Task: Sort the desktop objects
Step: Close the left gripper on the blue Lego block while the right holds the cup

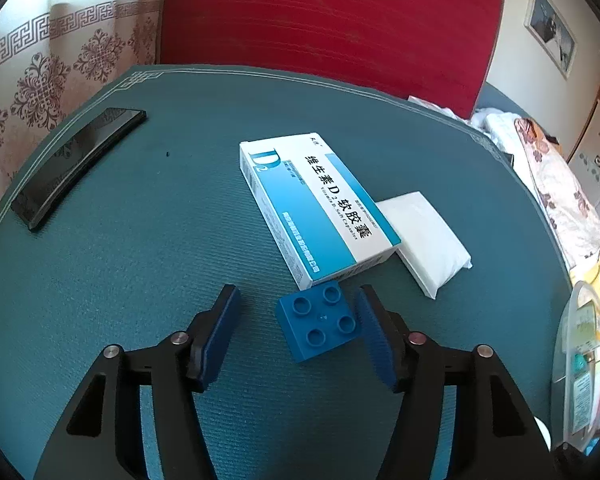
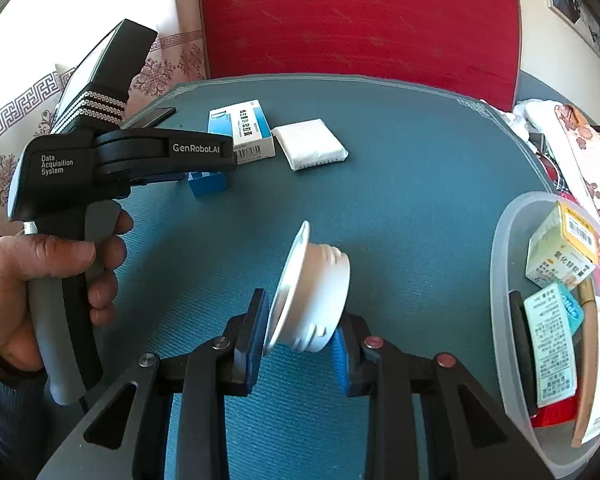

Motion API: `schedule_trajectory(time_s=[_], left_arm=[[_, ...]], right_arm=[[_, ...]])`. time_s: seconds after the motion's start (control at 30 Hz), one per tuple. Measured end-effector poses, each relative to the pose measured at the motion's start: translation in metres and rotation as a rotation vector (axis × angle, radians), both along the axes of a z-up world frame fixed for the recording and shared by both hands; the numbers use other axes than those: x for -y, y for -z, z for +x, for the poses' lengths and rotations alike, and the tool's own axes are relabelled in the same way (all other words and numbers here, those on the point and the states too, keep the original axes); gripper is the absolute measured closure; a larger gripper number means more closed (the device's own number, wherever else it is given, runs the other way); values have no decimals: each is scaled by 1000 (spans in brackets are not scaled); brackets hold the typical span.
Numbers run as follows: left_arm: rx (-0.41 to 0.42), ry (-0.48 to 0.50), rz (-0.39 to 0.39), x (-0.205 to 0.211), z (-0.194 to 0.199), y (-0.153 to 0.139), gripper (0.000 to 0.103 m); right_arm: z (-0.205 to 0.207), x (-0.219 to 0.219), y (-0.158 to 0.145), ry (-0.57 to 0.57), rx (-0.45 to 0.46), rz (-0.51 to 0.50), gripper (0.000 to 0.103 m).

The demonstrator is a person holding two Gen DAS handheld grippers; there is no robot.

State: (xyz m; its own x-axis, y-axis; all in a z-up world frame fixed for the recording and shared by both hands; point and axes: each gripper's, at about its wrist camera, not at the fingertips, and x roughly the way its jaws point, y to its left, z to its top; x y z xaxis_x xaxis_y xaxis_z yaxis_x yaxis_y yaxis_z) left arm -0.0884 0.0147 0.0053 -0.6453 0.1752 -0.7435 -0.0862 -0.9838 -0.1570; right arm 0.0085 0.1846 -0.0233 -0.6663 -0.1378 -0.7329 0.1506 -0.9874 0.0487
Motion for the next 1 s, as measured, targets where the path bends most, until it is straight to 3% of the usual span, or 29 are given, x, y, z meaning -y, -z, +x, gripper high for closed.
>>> schedule_trajectory(time_s=[0.13, 0.33, 0.4, 0.47, 0.53, 0.7, 0.83, 0.87, 0.93, 1.0], left_arm=[[-2, -7, -19, -1, 2, -1, 39], [-5, -77, 60, 16, -4, -4, 38], [5, -89, 88, 22, -6, -2, 37], [4, -86, 101, 24, -6, -2, 34], [5, -74, 97, 21, -6, -2, 30], [2, -55, 23, 10, -6, 0, 30], [1, -62, 21, 11, -3, -1, 30], [-1, -68, 26, 13, -3, -2, 35], [-6, -63, 40, 14, -1, -3, 57], [-3, -44, 69, 14, -1, -5, 62]], right_arm=[[-1, 0, 1, 0, 8, -8, 71], [-2, -2, 1, 6, 17, -24, 70], [-3, -2, 1, 8, 20, -27, 67], [-3, -2, 1, 8, 21, -35, 55], [-3, -2, 2, 7, 20, -42, 51], [-4, -2, 1, 6, 13, -39, 51], [-2, 0, 0, 2, 2, -31, 52], [-2, 0, 0, -2, -3, -23, 60], [0, 4, -1, -11, -14, 3, 70], [3, 7, -3, -19, -23, 15, 76]])
